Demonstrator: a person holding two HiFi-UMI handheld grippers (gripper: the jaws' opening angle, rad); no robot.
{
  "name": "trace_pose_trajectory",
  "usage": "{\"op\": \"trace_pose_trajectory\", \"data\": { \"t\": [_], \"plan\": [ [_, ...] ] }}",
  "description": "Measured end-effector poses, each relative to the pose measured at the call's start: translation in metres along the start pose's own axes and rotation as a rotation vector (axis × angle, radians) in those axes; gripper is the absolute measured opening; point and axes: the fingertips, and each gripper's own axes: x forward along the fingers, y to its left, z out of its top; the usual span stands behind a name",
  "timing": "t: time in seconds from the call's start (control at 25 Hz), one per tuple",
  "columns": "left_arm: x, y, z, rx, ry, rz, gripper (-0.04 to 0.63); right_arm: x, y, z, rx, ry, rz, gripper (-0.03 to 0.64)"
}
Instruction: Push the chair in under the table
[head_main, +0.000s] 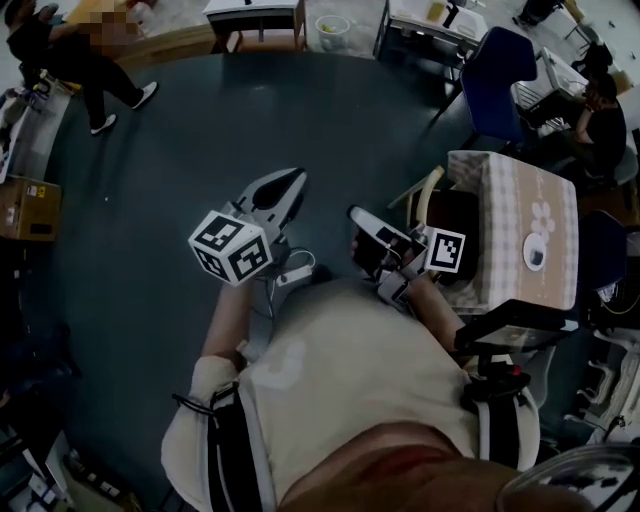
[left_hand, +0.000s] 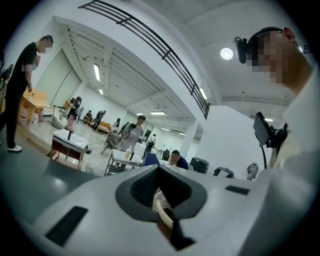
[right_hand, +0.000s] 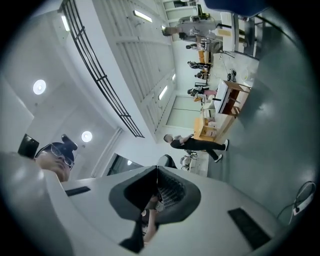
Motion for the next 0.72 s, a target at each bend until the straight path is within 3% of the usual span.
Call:
{"op": "trace_pose_trajectory", "data": {
  "t": [0.12, 0.32, 0.52, 0.72],
  "plan": [
    [-0.018, 0.016, 0.007, 0.000, -0.008, 0.025, 0.008, 0.029, -0.001, -0.009, -0.001, 0.052, 0.000, 0.012],
    [-0.039, 0.044, 0.001, -0.082, -0.044, 0.060, 0.008, 0.058, -0.014, -0.024, 0.014, 0.130, -0.028, 0.012],
    [-0.032, 0.056, -0.015, -0.014, 0.018, 0.138, 0.008, 0.071, -0.031, -0.014, 0.036, 0.183, -0.029, 0.012],
    [-0.022, 0.083, -0.019, -0.029, 0.058, 0.215, 0.008, 0.089, -0.050, -0.001, 0.000, 0.263, -0.040, 0.012]
  ]
}}
